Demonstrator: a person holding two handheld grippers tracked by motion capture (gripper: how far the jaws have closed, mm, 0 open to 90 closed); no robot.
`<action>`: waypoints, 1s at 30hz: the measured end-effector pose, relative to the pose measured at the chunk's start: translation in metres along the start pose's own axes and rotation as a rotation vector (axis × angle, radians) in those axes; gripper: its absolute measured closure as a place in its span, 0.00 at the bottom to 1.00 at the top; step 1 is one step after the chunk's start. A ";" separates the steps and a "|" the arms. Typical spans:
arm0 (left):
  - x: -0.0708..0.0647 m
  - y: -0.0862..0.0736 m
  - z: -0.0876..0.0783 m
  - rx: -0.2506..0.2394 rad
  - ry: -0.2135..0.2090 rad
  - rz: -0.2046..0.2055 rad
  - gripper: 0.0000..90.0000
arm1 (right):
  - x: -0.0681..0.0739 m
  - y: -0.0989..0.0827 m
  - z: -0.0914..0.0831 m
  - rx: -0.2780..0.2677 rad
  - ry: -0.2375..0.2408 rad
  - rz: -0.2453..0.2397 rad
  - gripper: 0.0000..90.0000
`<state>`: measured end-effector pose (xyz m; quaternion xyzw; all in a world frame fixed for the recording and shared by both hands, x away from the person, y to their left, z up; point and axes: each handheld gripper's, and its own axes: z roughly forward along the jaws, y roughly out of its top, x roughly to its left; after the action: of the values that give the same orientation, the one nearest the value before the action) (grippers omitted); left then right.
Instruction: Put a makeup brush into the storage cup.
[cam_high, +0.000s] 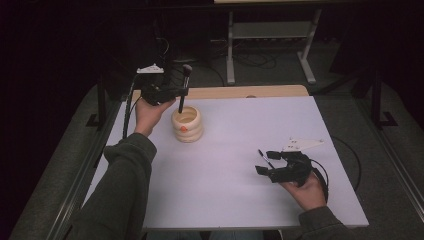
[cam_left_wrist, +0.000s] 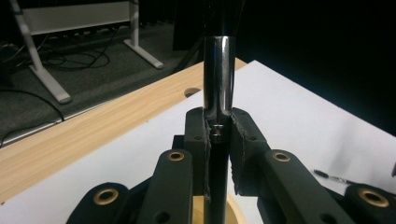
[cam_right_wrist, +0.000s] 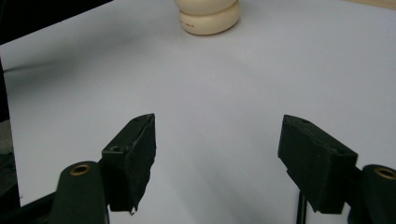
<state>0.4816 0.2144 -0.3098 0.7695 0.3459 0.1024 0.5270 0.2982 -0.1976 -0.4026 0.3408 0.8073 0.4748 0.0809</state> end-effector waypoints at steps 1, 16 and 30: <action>0.000 0.000 0.000 0.000 0.000 0.000 0.87 | 0.000 0.000 0.000 -0.002 0.001 0.000 0.29; 0.006 -0.009 0.013 0.044 0.040 -0.002 0.87 | -0.001 0.002 -0.003 -0.012 -0.007 0.002 0.30; 0.003 -0.023 0.025 0.078 0.025 0.024 0.87 | -0.003 0.002 -0.003 -0.016 -0.004 0.007 0.30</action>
<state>0.4871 0.2019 -0.3411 0.7923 0.3470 0.1045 0.4908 0.2997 -0.2009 -0.4002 0.3438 0.8023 0.4808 0.0834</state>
